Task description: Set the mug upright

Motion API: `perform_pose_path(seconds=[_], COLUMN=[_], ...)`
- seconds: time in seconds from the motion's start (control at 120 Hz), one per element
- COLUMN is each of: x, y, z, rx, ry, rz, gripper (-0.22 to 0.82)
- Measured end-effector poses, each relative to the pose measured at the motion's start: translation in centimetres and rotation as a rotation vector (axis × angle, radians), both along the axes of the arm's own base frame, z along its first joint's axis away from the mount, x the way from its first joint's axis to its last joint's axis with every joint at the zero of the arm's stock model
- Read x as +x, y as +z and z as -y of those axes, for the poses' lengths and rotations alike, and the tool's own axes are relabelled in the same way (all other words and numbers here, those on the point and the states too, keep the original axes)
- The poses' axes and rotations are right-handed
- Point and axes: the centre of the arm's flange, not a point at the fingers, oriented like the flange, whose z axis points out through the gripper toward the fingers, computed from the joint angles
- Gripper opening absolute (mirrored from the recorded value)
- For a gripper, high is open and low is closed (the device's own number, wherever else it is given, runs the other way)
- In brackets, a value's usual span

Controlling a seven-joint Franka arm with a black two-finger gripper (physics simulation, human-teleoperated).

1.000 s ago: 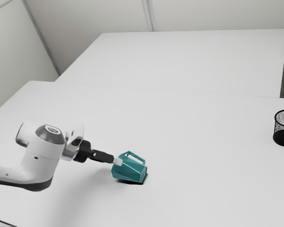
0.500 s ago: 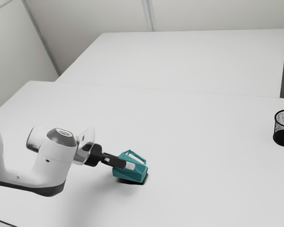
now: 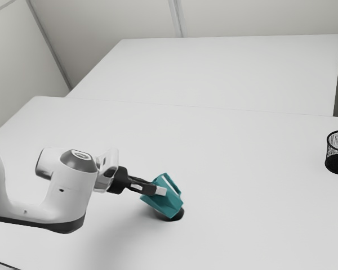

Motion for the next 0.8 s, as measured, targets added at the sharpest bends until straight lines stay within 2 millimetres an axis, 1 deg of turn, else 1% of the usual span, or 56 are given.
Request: perform_pose_path(seconds=[0.092,0.192,0.308,0.408,0.483,0.533,0.633,0.742,0.8], x=[0.0,0.2,0.5,1.3,2.7,3.2,3.5,3.8,3.9], y=[0.1,0.5,1.4,2.4,4.0,4.6,5.1,5.8,6.7], z=[-0.1,-0.2,-0.2,-0.2,-0.7,-0.7,-0.5,-1.2,-1.8], rx=[0.002,0.007,0.007,0.032,0.097,0.158,0.253,0.381,0.475], ry=[0.005,0.010,0.015,-0.015,-0.095,-0.170,-0.274,-0.375,-0.433], rz=[0.006,0.019,0.044,0.076,0.124,0.141,0.136,0.114,0.097], gripper=[-0.12,-0.15,-0.16,-0.17,-0.18,-0.18,-0.18,-0.18,-0.18])
